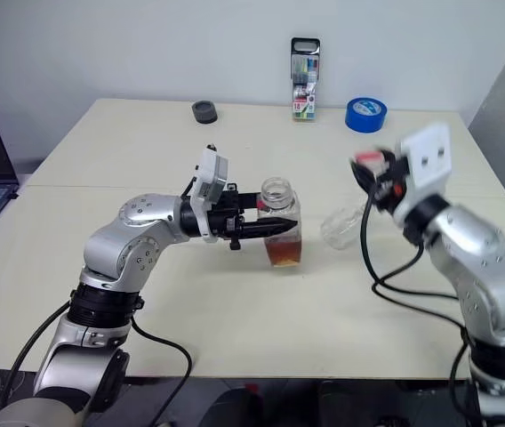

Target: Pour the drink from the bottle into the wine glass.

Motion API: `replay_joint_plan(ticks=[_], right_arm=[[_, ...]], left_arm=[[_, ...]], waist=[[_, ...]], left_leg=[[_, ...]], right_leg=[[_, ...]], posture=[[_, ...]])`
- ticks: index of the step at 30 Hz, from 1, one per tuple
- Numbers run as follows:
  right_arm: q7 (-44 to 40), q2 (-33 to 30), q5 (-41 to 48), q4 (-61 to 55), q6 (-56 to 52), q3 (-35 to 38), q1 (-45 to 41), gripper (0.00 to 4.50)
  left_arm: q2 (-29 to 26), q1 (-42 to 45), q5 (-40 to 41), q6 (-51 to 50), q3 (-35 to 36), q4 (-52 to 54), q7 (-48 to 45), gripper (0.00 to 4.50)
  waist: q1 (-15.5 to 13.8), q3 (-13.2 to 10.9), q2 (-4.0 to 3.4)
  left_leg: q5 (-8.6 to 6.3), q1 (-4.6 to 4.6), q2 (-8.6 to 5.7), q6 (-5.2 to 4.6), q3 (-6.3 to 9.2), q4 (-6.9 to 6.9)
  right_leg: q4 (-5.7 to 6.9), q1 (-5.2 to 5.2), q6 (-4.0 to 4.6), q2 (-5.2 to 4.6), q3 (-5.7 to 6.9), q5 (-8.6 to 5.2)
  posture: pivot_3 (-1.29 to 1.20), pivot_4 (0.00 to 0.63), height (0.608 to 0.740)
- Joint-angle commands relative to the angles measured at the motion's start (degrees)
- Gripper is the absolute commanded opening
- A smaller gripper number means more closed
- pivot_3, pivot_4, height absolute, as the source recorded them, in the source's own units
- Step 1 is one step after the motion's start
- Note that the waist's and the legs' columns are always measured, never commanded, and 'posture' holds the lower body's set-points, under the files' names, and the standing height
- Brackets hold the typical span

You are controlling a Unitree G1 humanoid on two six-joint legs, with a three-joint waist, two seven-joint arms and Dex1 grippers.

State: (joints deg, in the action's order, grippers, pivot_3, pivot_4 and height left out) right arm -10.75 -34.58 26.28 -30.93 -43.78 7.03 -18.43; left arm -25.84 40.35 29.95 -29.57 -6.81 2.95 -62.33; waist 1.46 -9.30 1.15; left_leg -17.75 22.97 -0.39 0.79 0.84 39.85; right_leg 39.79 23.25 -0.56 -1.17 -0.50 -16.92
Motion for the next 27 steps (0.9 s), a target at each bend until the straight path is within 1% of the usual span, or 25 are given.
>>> replay_joint_plan(ticks=[1,3,7,10,12,13,14,18,19,23,27], right_arm=[[7.2,6.4,-5.5,1.8,2.7,0.8,6.2,1.71],[9.2,11.2,-6.6,4.9,3.8,0.8,9.6,1.71],[9.0,14.7,-11.4,10.6,8.9,-1.8,12.7,1.71],[9.2,17.6,-11.8,13.8,10.1,-1.0,13.8,1.71],[9.0,18.5,-12.3,14.1,10.8,-0.4,14.0,2.42],[8.9,18.9,-12.3,13.8,10.9,-0.1,14.0,2.68],[8.7,19.0,-12.3,13.6,10.9,0.1,14.0,3.03],[7.6,18.2,-12.9,12.8,10.6,-0.2,13.8,4.36],[7.1,17.5,-13.5,12.6,10.7,-0.5,13.9,4.44],[3.8,14.0,-14.6,8.0,11.1,-1.5,14.6,4.44],[-1.6,9.5,-12.6,0.4,12.4,0.1,13.7,4.44]], left_arm=[[0.1,0.7,0.5,0.9,0.8,2.4,-0.1,2.12],[0.4,1.2,0.4,0.9,0.6,2.0,-0.1,2.12],[0.7,1.9,0.4,0.9,0.4,1.5,-0.4,2.12],[0.7,1.9,0.4,0.9,0.2,1.7,-0.7,2.12],[0.7,2.0,0.4,0.8,0.2,1.7,-0.8,2.12],[0.6,2.1,0.3,0.8,0.2,1.8,-0.9,2.12],[0.5,2.1,0.3,0.8,0.3,1.8,-1.0,2.12],[0.3,1.9,0.2,0.9,0.4,1.7,-1.1,2.12],[0.3,1.8,0.2,0.8,0.4,1.9,-1.0,2.12],[0.0,1.3,0.3,0.5,0.5,2.6,-0.7,2.12],[-1.0,0.7,-0.3,0.8,2.2,2.5,1.3,2.12]], waist=[[0.1,0.0,0.0],[0.3,0.0,-0.02],[0.4,0.0,-0.12],[0.3,0.0,-0.12],[0.3,0.0,-0.12],[0.3,0.0,-0.12],[0.3,0.0,-0.12],[0.3,0.0,-0.12],[0.3,0.0,-0.12],[0.2,0.0,-0.12],[0.3,0.0,-0.12]], left_leg=[[0.0,-0.02,0.01,0.0,0.01,-0.01],[0.01,-0.09,0.01,0.02,-0.04,-0.02],[0.01,-0.15,0.0,0.02,-0.12,0.0],[0.08,-0.15,0.01,0.15,-0.09,-0.01],[0.1,-0.14,0.01,0.18,-0.09,-0.01],[0.1,-0.13,0.01,0.18,-0.1,0.0],[0.1,-0.13,0.01,0.18,-0.1,0.0],[0.1,-0.15,0.01,0.18,-0.09,-0.01],[0.1,-0.14,0.01,0.18,-0.09,0.0],[0.1,-0.13,0.0,0.17,-0.09,0.0],[0.07,-0.14,0.01,0.13,-0.08,-0.01]], right_leg=[[0.02,0.0,0.0,0.01,0.0,0.0],[0.12,0.01,0.0,0.03,-0.08,0.0],[0.17,0.03,0.0,0.05,-0.18,0.0],[0.16,0.03,0.0,0.09,-0.14,0.0],[0.15,0.03,0.0,0.09,-0.15,0.0],[0.15,0.03,0.0,0.08,-0.15,0.0],[0.15,0.03,0.0,0.08,-0.16,0.0],[0.16,0.03,0.0,0.09,-0.15,0.0],[0.15,0.03,0.0,0.09,-0.15,0.0],[0.15,0.03,0.0,0.08,-0.15,-0.01],[0.15,0.03,-0.01,0.11,-0.15,-0.01]], posture=[[0.0,0.15,0.74],[0.0,0.15,0.74],[0.0,0.15,0.74],[0.0,0.15,0.74],[0.0,0.15,0.74],[0.0,0.15,0.74],[0.0,0.15,0.74],[0.0,0.15,0.74],[0.0,0.15,0.74],[0.0,0.15,0.74],[0.0,0.15,0.74]])
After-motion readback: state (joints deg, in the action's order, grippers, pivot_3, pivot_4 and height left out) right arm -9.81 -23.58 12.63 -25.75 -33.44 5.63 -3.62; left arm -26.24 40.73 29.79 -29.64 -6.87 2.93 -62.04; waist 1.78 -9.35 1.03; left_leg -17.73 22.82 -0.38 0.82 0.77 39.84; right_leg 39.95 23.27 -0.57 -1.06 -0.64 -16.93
